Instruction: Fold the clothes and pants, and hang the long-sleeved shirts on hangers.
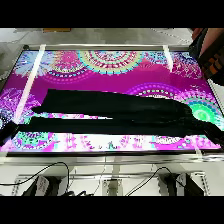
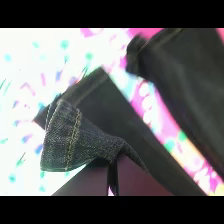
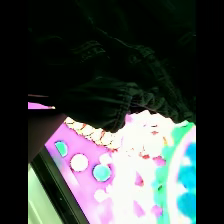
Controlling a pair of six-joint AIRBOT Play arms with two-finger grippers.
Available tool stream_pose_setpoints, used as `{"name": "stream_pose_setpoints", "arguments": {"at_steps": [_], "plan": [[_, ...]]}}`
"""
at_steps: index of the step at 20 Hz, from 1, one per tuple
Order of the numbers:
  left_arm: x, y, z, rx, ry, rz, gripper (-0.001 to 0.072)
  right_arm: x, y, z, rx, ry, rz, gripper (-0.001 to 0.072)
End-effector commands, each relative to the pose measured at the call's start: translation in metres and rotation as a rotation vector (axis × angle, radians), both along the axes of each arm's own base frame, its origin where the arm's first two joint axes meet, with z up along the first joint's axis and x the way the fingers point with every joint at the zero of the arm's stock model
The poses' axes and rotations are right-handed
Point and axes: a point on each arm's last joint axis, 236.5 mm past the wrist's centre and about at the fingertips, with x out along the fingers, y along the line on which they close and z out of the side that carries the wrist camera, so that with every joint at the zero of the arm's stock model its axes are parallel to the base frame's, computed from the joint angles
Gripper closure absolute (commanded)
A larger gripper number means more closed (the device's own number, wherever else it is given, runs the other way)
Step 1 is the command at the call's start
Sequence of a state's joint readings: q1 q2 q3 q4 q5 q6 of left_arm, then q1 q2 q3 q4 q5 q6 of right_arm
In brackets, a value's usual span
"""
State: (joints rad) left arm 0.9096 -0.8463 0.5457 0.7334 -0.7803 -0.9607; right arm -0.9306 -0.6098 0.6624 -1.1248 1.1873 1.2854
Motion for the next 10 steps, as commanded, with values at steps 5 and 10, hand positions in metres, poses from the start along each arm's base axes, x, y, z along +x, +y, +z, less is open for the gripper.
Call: {"name": "stream_pose_setpoints", "arguments": {"at_steps": [5, 10], "plan": [[0.132, -0.027, 0.039, 0.191, -0.189, -0.018, 0.0692, 0.090, -0.036, 0.016, 0.012, -0.283, -0.176, 0.0680], [0.223, -0.075, 0.001, 0.136, -0.155, -0.134, 0.0690, 0.180, -0.038, -0.023, 0.029, -0.380, -0.268, 0.0680]]}}
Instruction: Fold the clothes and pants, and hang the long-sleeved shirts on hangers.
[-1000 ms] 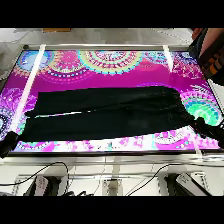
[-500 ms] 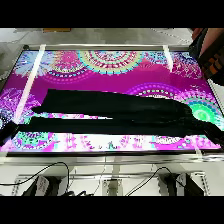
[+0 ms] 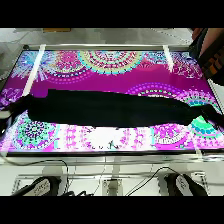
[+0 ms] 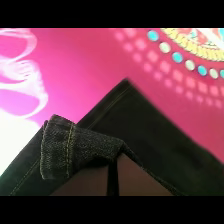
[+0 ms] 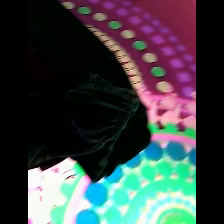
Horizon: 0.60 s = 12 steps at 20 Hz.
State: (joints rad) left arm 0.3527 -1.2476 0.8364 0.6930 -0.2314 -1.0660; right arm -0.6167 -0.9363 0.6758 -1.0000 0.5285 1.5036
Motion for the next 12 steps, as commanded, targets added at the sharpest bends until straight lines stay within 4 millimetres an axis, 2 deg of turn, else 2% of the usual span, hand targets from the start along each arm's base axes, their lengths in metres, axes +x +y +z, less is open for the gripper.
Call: {"name": "stream_pose_setpoints", "arguments": {"at_steps": [1, 4, 5, 6, 7, 8, 9, 12], "plan": [[0.065, -0.034, -0.022, -0.010, 0.003, -0.063, 0.0690, 0.065, -0.003, -0.021, 0.019, -0.095, -0.088, 0.0680], [0.103, -0.036, -0.033, -0.043, -0.010, -0.060, 0.0688, 0.117, 0.003, -0.043, 0.014, -0.081, -0.048, 0.0679], [0.110, -0.035, -0.033, -0.045, -0.016, -0.059, 0.0662, 0.133, 0.002, -0.047, 0.015, -0.077, -0.035, 0.0679], [0.114, -0.035, -0.033, -0.047, -0.017, -0.064, 0.0524, 0.144, 0.003, -0.052, 0.017, -0.072, -0.026, 0.0651], [0.115, -0.035, -0.031, -0.042, -0.019, -0.068, 0.0157, 0.152, 0.001, -0.056, 0.021, -0.068, -0.022, 0.0458], [0.114, -0.036, -0.027, -0.028, -0.022, -0.080, 0.0010, 0.157, 0.000, -0.057, 0.022, -0.065, -0.016, 0.0173], [0.111, -0.036, -0.022, -0.006, -0.015, -0.106, 0.0003, 0.159, -0.003, -0.053, 0.010, -0.070, -0.014, 0.0085], [0.086, -0.034, -0.008, 0.092, 0.069, -0.238, 0.0013, 0.151, -0.016, -0.039, -0.030, -0.065, -0.006, 0.0086]]}}
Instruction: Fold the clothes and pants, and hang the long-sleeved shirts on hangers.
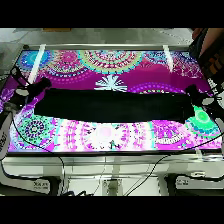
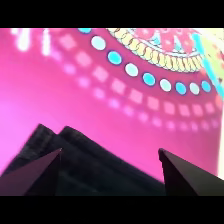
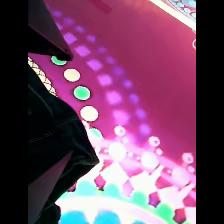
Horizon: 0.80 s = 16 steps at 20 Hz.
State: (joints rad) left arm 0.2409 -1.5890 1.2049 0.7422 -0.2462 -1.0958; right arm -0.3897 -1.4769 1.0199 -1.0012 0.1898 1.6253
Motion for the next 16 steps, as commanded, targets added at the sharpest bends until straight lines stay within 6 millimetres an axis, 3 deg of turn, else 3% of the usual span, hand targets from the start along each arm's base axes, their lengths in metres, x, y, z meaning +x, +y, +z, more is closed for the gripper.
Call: {"name": "stream_pose_setpoints", "arguments": {"at_steps": [1, 3, 6, 8, 11, 12, 16], "plan": [[-0.032, 0.000, 0.003, 0.062, 0.131, -0.140, 0.0018, -0.003, -0.013, 0.007, -0.025, 0.020, 0.010, 0.0086], [-0.077, 0.013, -0.019, -0.022, 0.319, -0.143, 0.0129, -0.018, -0.021, 0.005, -0.010, 0.066, 0.016, 0.0086], [-0.142, 0.027, -0.055, -0.148, 0.538, -0.111, 0.0130, -0.043, -0.027, -0.009, 0.027, 0.166, 0.037, 0.0086], [-0.163, 0.024, -0.066, -0.199, 0.524, -0.052, 0.0130, -0.057, -0.030, -0.019, 0.052, 0.222, 0.044, 0.0086], [-0.165, 0.014, -0.085, -0.345, 0.416, 0.108, 0.0122, -0.066, -0.029, -0.026, 0.072, 0.259, 0.055, 0.0086], [-0.161, 0.013, -0.090, -0.390, 0.388, 0.149, 0.0078, -0.066, -0.026, -0.027, 0.078, 0.265, 0.061, 0.0086], [-0.130, 0.015, -0.101, -0.423, 0.283, 0.234, 0.0060, -0.067, -0.003, -0.033, -0.020, 0.330, 0.239, 0.0087]]}}
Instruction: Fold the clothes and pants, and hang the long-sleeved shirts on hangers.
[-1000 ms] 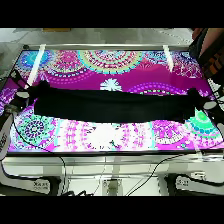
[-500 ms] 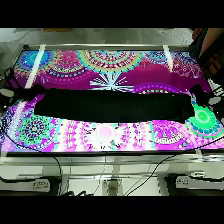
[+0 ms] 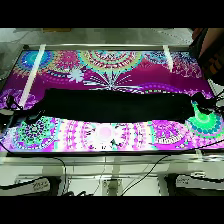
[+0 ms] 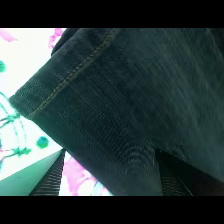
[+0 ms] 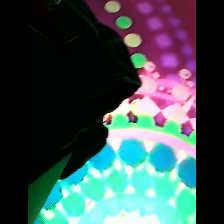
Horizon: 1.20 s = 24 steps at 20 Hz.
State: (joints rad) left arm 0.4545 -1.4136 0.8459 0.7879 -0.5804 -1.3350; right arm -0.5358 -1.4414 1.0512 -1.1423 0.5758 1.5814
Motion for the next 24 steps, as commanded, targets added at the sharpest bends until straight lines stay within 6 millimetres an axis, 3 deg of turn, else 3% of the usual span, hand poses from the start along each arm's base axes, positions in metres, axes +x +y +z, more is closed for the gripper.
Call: {"name": "stream_pose_setpoints", "arguments": {"at_steps": [1, 4, 6, 8, 9, 10, 12, 13, 15, 18, 19, 21, 24], "plan": [[0.024, 0.009, -0.010, 0.014, -0.087, 0.139, 0.0061, -0.004, 0.026, -0.008, -0.065, 0.070, 0.203, 0.0086], [0.044, 0.014, -0.013, 0.108, -0.128, 0.186, 0.0070, 0.001, 0.059, -0.011, -0.072, 0.091, 0.315, 0.0086], [0.061, 0.021, -0.002, 0.202, -0.184, 0.202, 0.0099, 0.010, 0.086, -0.010, -0.077, 0.086, 0.376, 0.0087], [0.084, 0.018, 0.015, 0.323, -0.245, 0.143, 0.0423, 0.021, 0.115, -0.004, -0.089, 0.068, 0.443, 0.0088], [0.096, 0.009, 0.023, 0.362, -0.270, 0.089, 0.0639, 0.030, 0.132, 0.003, -0.102, 0.047, 0.480, 0.0114], [0.106, 0.000, 0.034, 0.400, -0.298, 0.037, 0.0688, 0.041, 0.149, 0.014, -0.122, 0.014, 0.514, 0.0265], [0.126, -0.020, 0.071, 0.491, -0.377, -0.072, 0.0689, 0.064, 0.181, 0.041, -0.161, -0.068, 0.571, 0.0625], [0.131, -0.032, 0.092, 0.530, -0.417, -0.124, 0.0688, 0.077, 0.200, 0.058, -0.181, -0.127, 0.595, 0.0678], [0.132, -0.056, 0.142, 0.610, -0.498, -0.225, 0.0688, 0.100, 0.242, 0.094, -0.206, -0.258, 0.625, 0.0678], [0.111, -0.083, 0.216, 0.712, -0.605, -0.327, 0.0688, 0.116, 0.304, 0.136, -0.209, -0.397, 0.675, 0.0679], [0.102, -0.086, 0.238, 0.737, -0.636, -0.340, 0.0688, 0.117, 0.314, 0.145, -0.222, -0.421, 0.693, 0.0679], [0.087, -0.089, 0.269, 0.745, -0.680, -0.333, 0.0688, 0.116, 0.315, 0.149, -0.226, -0.418, 0.704, 0.0679], [0.075, -0.089, 0.285, 0.745, -0.693, -0.336, 0.0688, 0.095, 0.273, 0.122, -0.170, -0.243, 0.677, 0.0679]]}}
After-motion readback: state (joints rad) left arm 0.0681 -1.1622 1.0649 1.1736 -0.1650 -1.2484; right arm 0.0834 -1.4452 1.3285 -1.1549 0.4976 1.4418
